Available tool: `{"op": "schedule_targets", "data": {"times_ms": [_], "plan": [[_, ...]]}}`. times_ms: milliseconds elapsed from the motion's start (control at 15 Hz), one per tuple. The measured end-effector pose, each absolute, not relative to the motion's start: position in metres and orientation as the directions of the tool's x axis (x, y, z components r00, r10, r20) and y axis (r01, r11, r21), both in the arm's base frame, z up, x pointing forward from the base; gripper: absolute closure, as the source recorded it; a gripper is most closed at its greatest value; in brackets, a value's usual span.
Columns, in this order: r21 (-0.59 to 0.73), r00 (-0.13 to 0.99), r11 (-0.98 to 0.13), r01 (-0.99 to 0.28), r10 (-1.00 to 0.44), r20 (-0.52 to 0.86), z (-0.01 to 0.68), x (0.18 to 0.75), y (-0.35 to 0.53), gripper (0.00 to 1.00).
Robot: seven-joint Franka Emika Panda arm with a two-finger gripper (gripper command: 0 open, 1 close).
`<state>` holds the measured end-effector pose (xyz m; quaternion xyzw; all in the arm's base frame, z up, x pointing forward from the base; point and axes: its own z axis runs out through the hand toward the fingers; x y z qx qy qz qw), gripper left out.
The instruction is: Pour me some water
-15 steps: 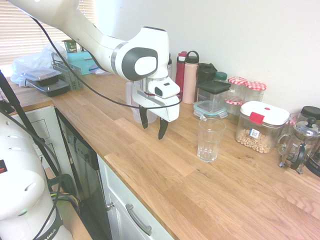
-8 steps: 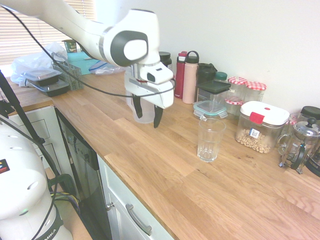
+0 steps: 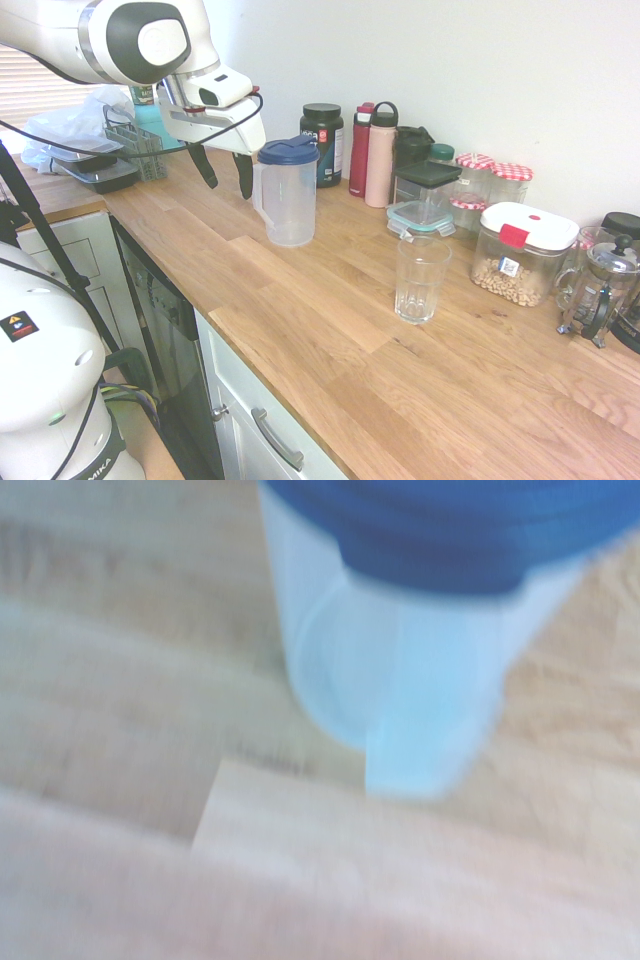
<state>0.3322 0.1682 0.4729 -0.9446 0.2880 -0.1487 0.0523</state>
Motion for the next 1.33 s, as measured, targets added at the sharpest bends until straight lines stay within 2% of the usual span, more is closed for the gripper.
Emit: {"op": "schedule_targets", "data": {"times_ms": [133,200,533,1333], "plan": [[-0.209,0.767,-0.816,-0.538,-0.577,0.280,0.461,0.356,0.168,0.00],[-0.222,0.761,-0.813,-0.538,-0.582,0.287,0.456,0.368,0.166,1.00],[-0.263,0.759,-0.808,-0.526,-0.586,0.284,0.449,0.396,0.171,1.00],[-0.257,0.755,-0.806,-0.534,-0.591,0.283,0.440,0.402,0.187,1.00]]}}
